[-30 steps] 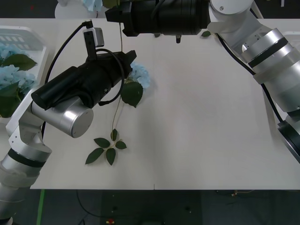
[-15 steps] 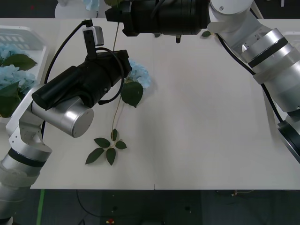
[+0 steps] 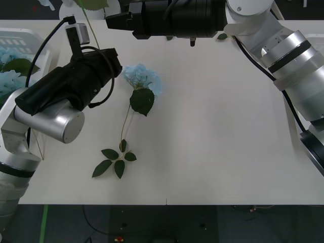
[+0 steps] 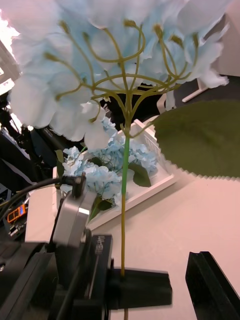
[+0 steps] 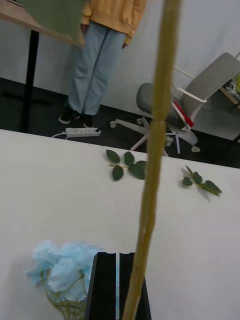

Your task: Place the red flowers into the right box and the blue flowers into the left box. If a person shows an open palm, hand one flower to the person first, then continue sorting.

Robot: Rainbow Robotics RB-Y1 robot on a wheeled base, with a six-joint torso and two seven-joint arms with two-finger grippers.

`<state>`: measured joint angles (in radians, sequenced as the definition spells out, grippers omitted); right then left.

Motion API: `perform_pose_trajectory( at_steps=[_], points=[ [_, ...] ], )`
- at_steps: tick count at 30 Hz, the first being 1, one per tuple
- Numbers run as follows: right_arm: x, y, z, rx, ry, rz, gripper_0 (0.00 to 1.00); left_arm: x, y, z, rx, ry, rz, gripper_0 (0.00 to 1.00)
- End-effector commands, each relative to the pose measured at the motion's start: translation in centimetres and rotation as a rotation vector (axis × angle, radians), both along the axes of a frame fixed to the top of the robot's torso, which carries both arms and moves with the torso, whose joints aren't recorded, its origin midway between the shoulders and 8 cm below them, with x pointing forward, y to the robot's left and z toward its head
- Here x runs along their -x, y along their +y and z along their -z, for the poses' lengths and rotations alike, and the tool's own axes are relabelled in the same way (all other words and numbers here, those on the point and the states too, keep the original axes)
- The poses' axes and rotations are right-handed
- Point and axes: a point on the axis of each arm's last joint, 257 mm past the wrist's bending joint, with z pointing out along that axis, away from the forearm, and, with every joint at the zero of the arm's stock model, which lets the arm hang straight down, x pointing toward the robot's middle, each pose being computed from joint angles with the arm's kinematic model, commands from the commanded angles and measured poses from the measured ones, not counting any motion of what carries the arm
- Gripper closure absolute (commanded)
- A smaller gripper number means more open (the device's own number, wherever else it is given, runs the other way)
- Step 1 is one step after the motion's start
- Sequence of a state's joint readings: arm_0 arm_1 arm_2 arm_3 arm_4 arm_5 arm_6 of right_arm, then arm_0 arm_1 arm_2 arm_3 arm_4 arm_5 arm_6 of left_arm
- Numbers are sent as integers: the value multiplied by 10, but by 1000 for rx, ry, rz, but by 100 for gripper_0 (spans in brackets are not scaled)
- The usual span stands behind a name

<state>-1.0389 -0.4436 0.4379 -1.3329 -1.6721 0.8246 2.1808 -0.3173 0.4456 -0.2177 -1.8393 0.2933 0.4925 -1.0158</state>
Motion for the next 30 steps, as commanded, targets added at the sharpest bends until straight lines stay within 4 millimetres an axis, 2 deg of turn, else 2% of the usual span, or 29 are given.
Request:
perform_pose_trajectory(
  at_steps=[1,2,3,6,7,9,10,11,12,14,19,23,30],
  points=[
    [11,8,-37,20,-138,-36,23,1,114,12,18,121,-163,100],
    [11,5,-36,29,-139,-37,23,4,140,17,13,161,-205,100],
    [11,3,-34,38,-140,-40,23,6,153,20,10,181,-225,100],
    [11,-16,-26,101,-151,-53,23,20,231,20,-20,260,-362,100],
    [12,-20,-24,114,-153,-55,23,23,244,19,-26,276,-386,100],
    [14,-37,-18,178,-172,-66,23,35,283,7,-50,327,-453,100],
    [15,-41,-16,193,-176,-70,23,38,291,4,-55,338,-464,100],
    [16,-55,-12,227,-173,-78,23,46,310,-3,-83,374,-492,100],
    [18,-58,-9,240,-170,-85,23,50,318,-5,-106,390,-503,100],
    [20,-80,-2,301,-206,-109,23,68,349,-9,-187,464,-552,100],
    [24,-124,14,394,-267,-155,23,84,394,-6,-217,559,-595,100],
    [31,-157,25,463,-318,-188,23,93,428,12,-292,624,-616,100],
    [39,-202,34,568,-318,-202,23,97,459,52,-404,672,-613,100]
  ],
)
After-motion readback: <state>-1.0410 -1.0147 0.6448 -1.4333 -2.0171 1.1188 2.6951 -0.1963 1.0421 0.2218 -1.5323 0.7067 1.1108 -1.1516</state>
